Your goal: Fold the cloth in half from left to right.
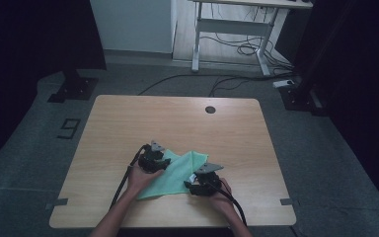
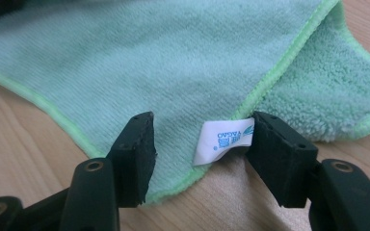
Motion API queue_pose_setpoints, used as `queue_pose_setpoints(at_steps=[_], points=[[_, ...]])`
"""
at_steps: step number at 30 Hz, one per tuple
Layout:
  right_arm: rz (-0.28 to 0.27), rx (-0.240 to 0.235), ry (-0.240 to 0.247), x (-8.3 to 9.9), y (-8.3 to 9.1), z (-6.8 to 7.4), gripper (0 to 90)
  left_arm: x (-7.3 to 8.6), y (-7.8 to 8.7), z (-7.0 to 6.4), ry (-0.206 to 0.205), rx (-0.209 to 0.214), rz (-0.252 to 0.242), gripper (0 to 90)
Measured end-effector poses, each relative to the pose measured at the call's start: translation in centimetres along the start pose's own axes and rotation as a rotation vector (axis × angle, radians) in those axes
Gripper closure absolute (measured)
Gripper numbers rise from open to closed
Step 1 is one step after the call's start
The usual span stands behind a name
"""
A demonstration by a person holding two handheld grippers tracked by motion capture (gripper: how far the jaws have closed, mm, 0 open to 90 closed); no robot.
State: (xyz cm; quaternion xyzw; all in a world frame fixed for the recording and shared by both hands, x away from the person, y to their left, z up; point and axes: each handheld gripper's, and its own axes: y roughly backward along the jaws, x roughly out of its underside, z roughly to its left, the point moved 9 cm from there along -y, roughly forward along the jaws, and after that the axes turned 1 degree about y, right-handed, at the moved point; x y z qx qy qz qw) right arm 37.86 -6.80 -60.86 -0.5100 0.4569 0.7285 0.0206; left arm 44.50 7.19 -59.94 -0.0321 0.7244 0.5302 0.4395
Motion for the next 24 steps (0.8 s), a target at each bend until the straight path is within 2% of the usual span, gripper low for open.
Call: queue_pose_setpoints(at_steps=[3, 7, 10, 11, 12, 15, 20, 21, 24], points=[[-0.002, 0.029, 0.031, 0.0, 0.0, 0.1, 48.6, 0.2, -0.5, 0.0, -0.004, -0.009, 0.011, 59.7], [-0.008, 0.022, 0.064, 0.1, 0.1, 0.4, 66.4, 0.2, -0.6, 0.2, -0.011, -0.038, 0.007, 61.0], [-0.006, 0.036, 0.070, 0.1, 0.3, 0.2, 77.9, 0.1, -0.6, 0.2, -0.011, -0.050, 0.004, 60.8], [-0.006, 0.036, 0.070, 0.1, 0.3, 0.2, 77.9, 0.1, -0.6, 0.2, -0.011, -0.050, 0.004, 60.8], [-0.007, 0.042, 0.056, 0.2, 0.6, -0.1, 83.1, 0.1, -0.6, 0.2, -0.006, -0.050, 0.004, 60.8], [-0.021, 0.051, 0.036, 0.2, 1.0, -0.7, 85.4, 0.2, -0.5, 0.5, 0.006, -0.063, 0.003, 60.8], [-0.057, 0.042, -0.009, 0.7, 3.2, -1.8, 86.3, 0.3, -0.3, 1.2, 0.025, -0.100, 0.006, 61.1], [-0.057, 0.042, -0.009, 0.7, 3.2, -1.8, 86.3, 0.3, -0.3, 1.2, 0.025, -0.100, 0.006, 61.1], [-0.064, 0.036, -0.034, 2.0, 4.9, -2.2, 86.3, 0.6, 0.0, 1.4, 0.030, -0.109, 0.006, 61.2]])
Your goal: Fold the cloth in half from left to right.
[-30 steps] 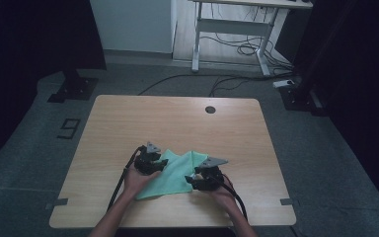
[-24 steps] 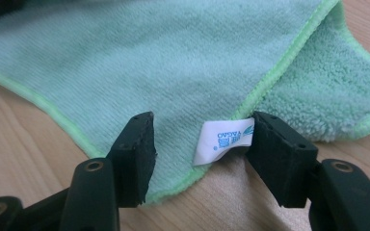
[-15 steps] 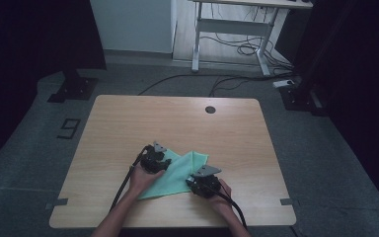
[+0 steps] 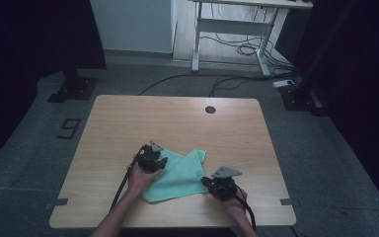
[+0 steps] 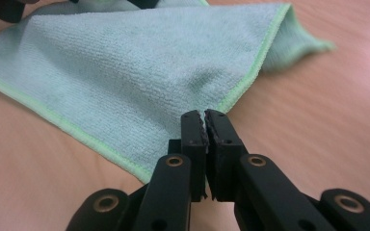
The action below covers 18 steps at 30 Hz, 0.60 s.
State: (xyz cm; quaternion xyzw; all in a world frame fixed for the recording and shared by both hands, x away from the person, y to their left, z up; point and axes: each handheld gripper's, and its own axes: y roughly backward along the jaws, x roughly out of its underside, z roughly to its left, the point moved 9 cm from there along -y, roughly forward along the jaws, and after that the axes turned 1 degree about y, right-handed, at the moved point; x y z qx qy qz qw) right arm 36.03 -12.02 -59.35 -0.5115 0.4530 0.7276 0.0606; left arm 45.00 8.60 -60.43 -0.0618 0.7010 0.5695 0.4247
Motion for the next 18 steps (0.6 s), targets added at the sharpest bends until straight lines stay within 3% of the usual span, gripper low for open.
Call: queue_pose_setpoints(at_steps=[2, 5, 11, 14, 18], points=[[0.006, -0.002, -0.022, 1.7, 1.6, -0.2, 86.3, 0.2, 0.2, 0.1, 0.007, -0.007, -0.006, 61.4], [0.021, -0.008, -0.031, 3.3, 2.6, 0.1, 86.1, 0.4, 0.3, 0.3, 0.010, -0.010, -0.005, 61.4], [0.019, -0.036, -0.052, 4.3, 4.0, 0.7, 84.2, 0.7, 0.6, 0.7, 0.021, -0.013, -0.005, 61.4], [0.009, -0.006, -0.055, 4.5, 4.4, 0.4, 75.0, 0.8, 1.0, 1.0, 0.021, -0.021, -0.004, 61.3], [-0.036, 0.023, -0.044, 3.4, 4.6, 0.2, 61.4, 0.2, 1.9, 0.7, 0.020, 0.005, -0.053, 61.3]])
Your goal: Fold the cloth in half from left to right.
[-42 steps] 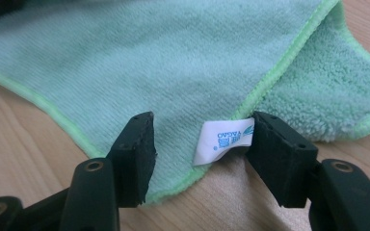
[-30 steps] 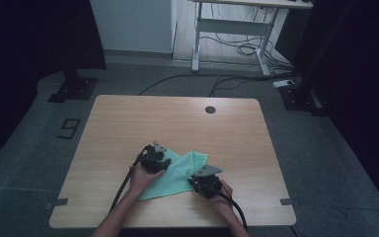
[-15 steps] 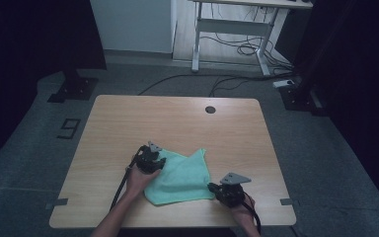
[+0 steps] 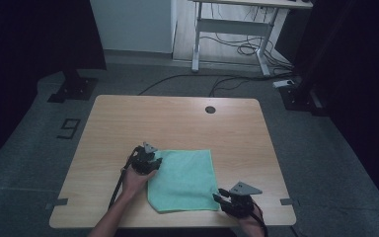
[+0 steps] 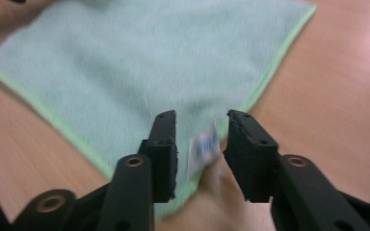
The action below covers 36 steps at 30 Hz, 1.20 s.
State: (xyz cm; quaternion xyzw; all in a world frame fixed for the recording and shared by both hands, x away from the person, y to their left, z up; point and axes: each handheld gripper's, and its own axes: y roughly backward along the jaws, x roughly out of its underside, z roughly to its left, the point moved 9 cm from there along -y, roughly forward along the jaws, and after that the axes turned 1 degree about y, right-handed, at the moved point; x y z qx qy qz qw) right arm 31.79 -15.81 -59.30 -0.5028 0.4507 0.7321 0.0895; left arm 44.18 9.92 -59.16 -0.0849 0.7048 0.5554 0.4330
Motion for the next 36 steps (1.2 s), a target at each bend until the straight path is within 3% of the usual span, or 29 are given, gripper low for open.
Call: queue_pose_setpoints(at_steps=[3, 8, 14, 36], points=[[-0.013, 0.010, 0.016, -0.9, -0.3, -0.1, 57.9, -0.5, 0.2, -0.3, -0.012, 0.009, -0.012, 61.1], [-0.003, -0.022, 0.031, -2.9, -3.6, -0.3, 51.3, -1.0, -0.7, -1.9, -0.041, 0.039, 0.006, 59.3], [0.052, -0.016, 0.037, -3.1, -6.8, -0.9, 49.4, -0.4, -2.0, -2.3, -0.057, 0.044, 0.051, 59.3], [0.074, -0.027, 0.025, -3.0, -6.7, -1.1, 48.5, -0.8, -2.7, -1.6, -0.033, 0.051, 0.062, 58.3]])
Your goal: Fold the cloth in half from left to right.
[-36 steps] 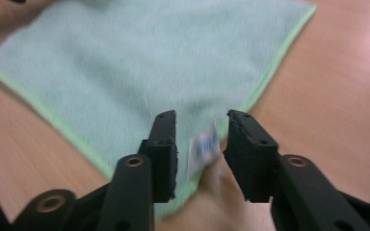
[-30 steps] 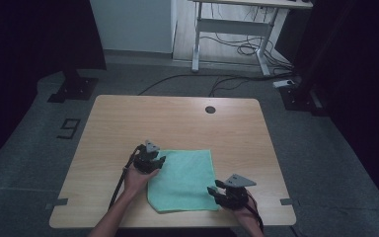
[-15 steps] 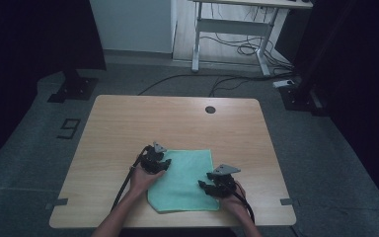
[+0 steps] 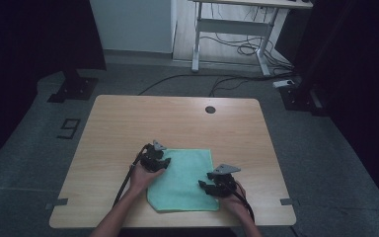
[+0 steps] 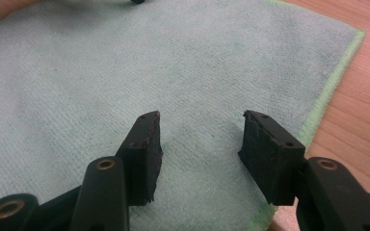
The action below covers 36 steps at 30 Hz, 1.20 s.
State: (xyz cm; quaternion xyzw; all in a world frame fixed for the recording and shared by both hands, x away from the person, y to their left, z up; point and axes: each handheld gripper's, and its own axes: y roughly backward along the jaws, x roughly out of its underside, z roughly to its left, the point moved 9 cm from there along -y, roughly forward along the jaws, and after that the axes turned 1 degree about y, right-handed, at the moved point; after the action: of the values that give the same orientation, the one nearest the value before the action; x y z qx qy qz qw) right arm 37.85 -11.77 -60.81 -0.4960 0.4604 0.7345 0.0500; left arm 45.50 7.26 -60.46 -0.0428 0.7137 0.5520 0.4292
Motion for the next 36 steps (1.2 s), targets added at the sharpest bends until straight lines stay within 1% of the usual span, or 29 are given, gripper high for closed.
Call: queue_pose_setpoints(at_steps=[11, 14, 18, 20, 21, 22, 23, 24, 25, 26, 27, 29, 30, 31, 32, 33, 34, 35, 36], points=[[0.000, 0.015, -0.005, -0.4, -0.4, -0.5, 48.8, -1.0, -0.8, 0.5, -0.002, -0.013, 0.007, 58.4], [-0.005, 0.016, -0.013, -0.5, -0.6, -0.7, 49.0, -1.4, -1.2, 0.7, 0.003, -0.013, 0.008, 58.4], [-0.010, 0.016, -0.022, -0.6, -0.7, -1.0, 49.4, -1.5, -1.3, 0.8, 0.004, -0.013, 0.008, 58.0], [-0.011, 0.015, -0.026, -0.6, -0.7, -1.0, 49.3, -1.4, -1.0, 0.7, -0.002, -0.017, 0.018, 57.3], [-0.014, 0.024, -0.027, -0.6, -0.6, -1.1, 49.1, -1.5, -0.7, 0.6, -0.002, -0.010, 0.016, 55.6], [-0.016, 0.028, -0.027, -0.6, -0.6, -1.1, 49.1, -1.6, 0.4, 0.3, -0.010, -0.002, -0.009, 55.4], [-0.015, 0.031, -0.032, -0.6, -0.6, -1.2, 49.1, -1.6, 1.0, 0.2, -0.010, 0.001, -0.024, 55.0], [-0.015, 0.031, -0.032, -0.6, -0.6, -1.2, 49.1, -1.6, 1.0, 0.2, -0.010, 0.001, -0.024, 54.9], [-0.017, 0.031, -0.037, -0.5, -0.5, -1.2, 49.1, -1.4, 2.2, -0.1, -0.010, 0.012, -0.045, 54.5], [-0.017, 0.032, -0.035, -0.5, -0.5, -1.2, 48.9, -1.2, 2.7, -0.3, -0.011, 0.016, -0.054, 54.2], [-0.017, 0.032, -0.035, -0.5, -0.5, -1.2, 48.9, -1.2, 2.7, -0.3, -0.011, 0.016, -0.054, 54.1], [-0.017, 0.033, -0.031, -0.5, -0.5, -1.1, 48.5, -0.6, 3.6, -0.8, -0.009, 0.036, -0.065, 53.4], [-0.018, 0.033, -0.031, -0.5, -0.5, -1.1, 48.4, 0.3, 4.3, -1.3, -0.025, 0.047, -0.068, 53.3], [-0.018, 0.033, -0.031, -0.5, -0.5, -1.1, 48.4, 0.3, 4.3, -1.3, -0.025, 0.047, -0.068, 53.1], [-0.020, 0.034, -0.031, -0.6, -0.4, -1.1, 48.3, 1.3, 4.7, -1.9, -0.029, 0.066, -0.060, 52.7], [-0.023, 0.035, -0.032, -0.6, -0.3, -1.1, 48.3, 1.8, 4.8, -2.1, -0.034, 0.071, -0.054, 52.3], [-0.025, 0.035, -0.034, -0.6, -0.3, -1.2, 48.3, 1.8, 4.8, -2.1, -0.034, 0.071, -0.054, 52.2], [-0.027, 0.033, -0.037, -0.6, -0.2, -1.1, 48.3, 2.3, 4.9, -2.3, -0.040, 0.076, -0.047, 52.2], [-0.029, 0.033, -0.036, -0.7, -0.1, -1.0, 48.3, 3.2, 4.8, -2.6, -0.045, 0.082, -0.033, 52.1]])
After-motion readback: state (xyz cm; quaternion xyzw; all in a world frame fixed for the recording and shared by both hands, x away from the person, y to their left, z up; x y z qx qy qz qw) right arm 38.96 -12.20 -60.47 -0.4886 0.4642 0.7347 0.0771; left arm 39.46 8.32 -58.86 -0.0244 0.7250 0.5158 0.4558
